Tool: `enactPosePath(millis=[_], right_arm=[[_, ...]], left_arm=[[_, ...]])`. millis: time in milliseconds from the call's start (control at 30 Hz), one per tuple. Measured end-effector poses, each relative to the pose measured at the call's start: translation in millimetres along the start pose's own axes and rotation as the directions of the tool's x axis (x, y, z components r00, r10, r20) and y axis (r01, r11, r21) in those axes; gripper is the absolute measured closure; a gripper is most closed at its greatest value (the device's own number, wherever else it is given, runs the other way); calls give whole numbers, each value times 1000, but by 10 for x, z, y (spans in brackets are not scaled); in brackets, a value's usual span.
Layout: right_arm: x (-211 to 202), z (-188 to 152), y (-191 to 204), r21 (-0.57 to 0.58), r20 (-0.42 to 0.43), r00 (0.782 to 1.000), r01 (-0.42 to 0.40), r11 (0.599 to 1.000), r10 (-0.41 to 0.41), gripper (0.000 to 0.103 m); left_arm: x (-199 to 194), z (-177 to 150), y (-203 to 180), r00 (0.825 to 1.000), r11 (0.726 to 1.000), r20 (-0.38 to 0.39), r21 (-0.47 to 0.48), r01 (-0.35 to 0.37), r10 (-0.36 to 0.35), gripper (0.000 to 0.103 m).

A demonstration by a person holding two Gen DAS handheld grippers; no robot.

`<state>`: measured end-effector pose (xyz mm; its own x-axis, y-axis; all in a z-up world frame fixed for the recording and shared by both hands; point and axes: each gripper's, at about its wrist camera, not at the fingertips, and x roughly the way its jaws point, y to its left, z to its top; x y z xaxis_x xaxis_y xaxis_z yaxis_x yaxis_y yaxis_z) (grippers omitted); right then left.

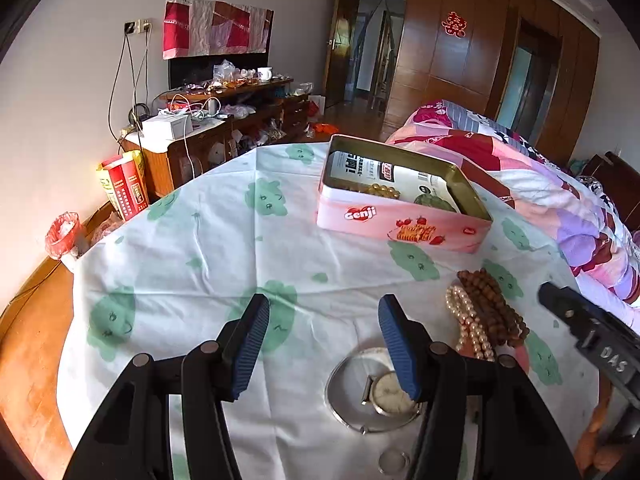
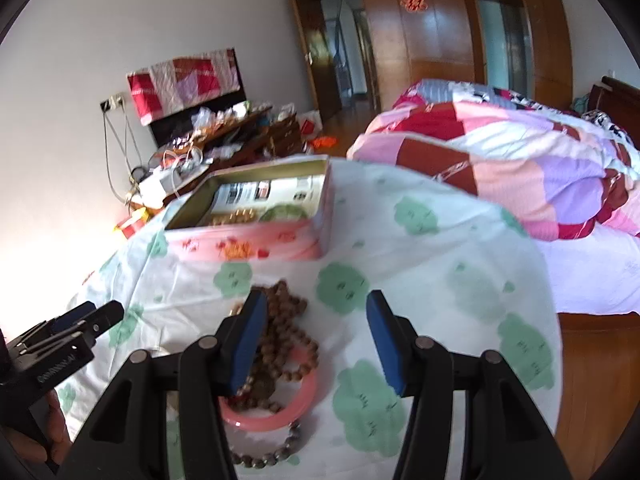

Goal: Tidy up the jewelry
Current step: 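Grasp cream pearls with the left tool while the right tool grasps wooden beads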

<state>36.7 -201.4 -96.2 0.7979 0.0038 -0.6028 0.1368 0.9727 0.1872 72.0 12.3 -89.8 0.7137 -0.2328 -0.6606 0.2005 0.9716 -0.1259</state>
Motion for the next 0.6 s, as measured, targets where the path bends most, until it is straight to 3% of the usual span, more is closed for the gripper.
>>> enactPosePath(millis=[600], right_arm=[[535, -30, 221, -28, -189, 980, -61, 998, 55, 47]], left_arm=[[-24, -18, 26, 1000, 1000, 3, -7, 5, -5, 45]])
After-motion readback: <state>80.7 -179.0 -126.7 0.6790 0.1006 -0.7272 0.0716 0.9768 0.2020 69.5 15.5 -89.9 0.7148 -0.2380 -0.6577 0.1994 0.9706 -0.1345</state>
